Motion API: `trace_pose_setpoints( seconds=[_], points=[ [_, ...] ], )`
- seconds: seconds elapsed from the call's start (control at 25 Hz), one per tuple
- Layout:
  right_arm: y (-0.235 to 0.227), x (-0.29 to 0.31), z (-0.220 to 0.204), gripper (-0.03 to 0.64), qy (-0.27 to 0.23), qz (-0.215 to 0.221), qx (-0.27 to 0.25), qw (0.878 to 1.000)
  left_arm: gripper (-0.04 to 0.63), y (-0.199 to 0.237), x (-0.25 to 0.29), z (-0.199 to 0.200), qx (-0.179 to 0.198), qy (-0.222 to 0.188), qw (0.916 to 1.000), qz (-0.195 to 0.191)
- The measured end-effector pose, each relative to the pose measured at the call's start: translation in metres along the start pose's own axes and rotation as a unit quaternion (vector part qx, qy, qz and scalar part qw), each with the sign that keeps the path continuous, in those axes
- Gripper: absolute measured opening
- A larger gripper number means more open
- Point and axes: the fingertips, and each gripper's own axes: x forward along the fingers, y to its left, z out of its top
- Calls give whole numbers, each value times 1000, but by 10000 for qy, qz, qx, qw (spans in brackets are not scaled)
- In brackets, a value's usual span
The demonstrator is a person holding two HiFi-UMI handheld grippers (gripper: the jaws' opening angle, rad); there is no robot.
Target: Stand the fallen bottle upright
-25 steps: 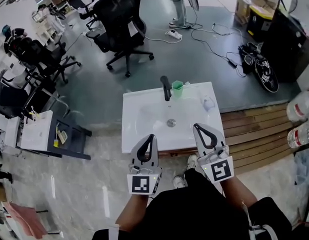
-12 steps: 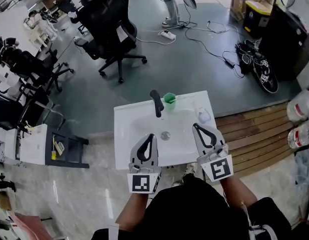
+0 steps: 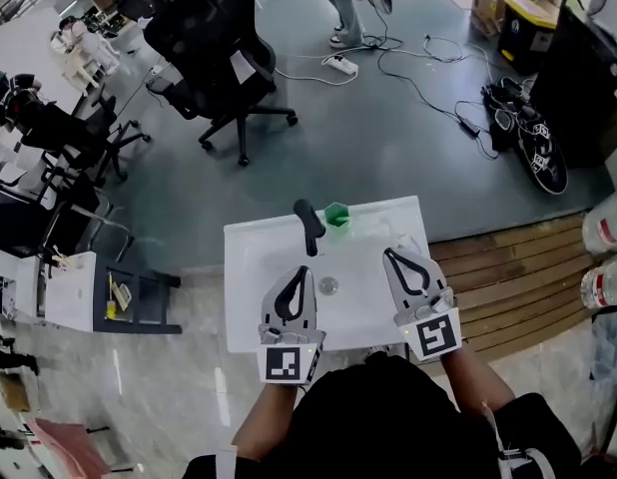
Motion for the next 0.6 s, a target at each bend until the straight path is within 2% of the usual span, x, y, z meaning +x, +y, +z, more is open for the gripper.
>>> trace_pose_setpoints(
  seconds=[0.12,0.32,0.6],
  points=[
    [-9,6,-15,17,209,129,-156,9996,18,-2,10,-7,-7,134,9999,44],
    [-27,18,-24,17,65,-188,395,9990,18,5,23,-16,-8,186,9998,49],
    [-34,31,-55,18,644,-285,516,9962,18,18,36,-26,56,336,9994,-14]
  ],
)
